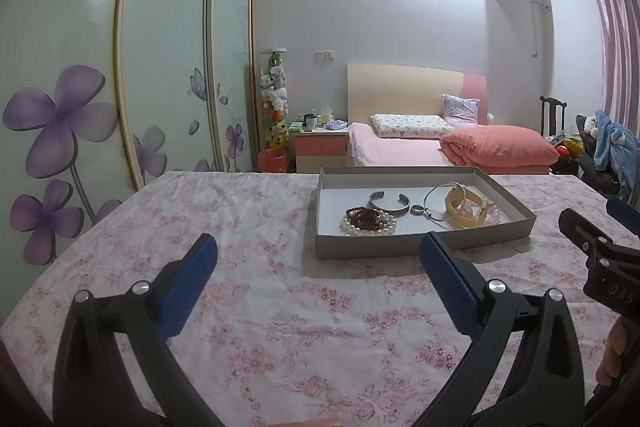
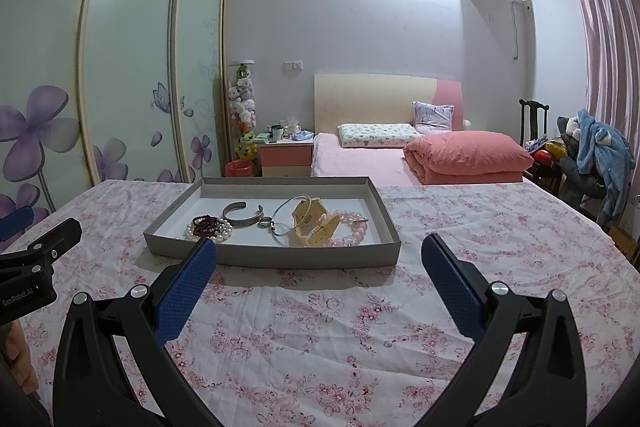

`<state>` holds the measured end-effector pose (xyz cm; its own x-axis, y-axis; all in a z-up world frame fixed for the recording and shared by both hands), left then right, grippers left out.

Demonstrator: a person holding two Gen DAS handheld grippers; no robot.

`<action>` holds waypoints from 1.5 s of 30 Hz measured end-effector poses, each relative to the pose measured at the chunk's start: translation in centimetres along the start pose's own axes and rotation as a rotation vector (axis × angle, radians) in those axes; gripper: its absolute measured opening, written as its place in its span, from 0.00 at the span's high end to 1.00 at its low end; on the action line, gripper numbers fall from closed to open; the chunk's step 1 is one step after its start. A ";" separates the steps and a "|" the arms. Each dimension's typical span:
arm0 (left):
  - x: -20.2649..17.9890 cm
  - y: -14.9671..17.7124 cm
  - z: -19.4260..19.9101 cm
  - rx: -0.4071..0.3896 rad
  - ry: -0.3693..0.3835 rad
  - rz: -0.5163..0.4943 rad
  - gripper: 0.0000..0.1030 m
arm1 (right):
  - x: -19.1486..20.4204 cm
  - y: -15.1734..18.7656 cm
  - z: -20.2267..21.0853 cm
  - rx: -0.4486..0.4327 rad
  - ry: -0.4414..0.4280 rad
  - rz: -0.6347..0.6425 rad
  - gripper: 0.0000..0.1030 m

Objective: Organize jewelry

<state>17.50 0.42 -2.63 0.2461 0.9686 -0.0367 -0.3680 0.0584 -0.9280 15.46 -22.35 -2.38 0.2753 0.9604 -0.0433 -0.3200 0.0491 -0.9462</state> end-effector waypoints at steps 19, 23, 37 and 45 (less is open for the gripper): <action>0.0 0.3 -0.2 0.004 -0.003 0.004 0.04 | 0.0 0.0 0.0 0.001 -0.001 -0.002 0.02; -0.1 0.3 -0.2 0.005 -0.003 0.003 0.04 | 0.0 0.0 0.0 0.002 -0.002 -0.002 0.02; -0.1 0.3 -0.2 0.006 -0.003 0.004 0.04 | 0.1 0.0 0.0 0.003 -0.002 -0.004 0.02; -0.2 0.4 -0.2 0.007 -0.004 0.005 0.04 | 0.0 -0.1 0.0 0.003 -0.002 -0.004 0.02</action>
<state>17.49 0.21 -3.02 0.2407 0.9698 -0.0400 -0.3753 0.0550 -0.9253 15.48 -22.33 -2.33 0.2746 0.9608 -0.0383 -0.3216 0.0542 -0.9453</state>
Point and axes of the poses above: each gripper's, at about its wrist camera, not at the fingertips, and z roughly against the way its jaws point, x to its left, y to its underside, the point moved 6 cm from there along -z, roughly the way its jaws point, and after that the axes turned 12 degrees about y, right-handed, at the moved point
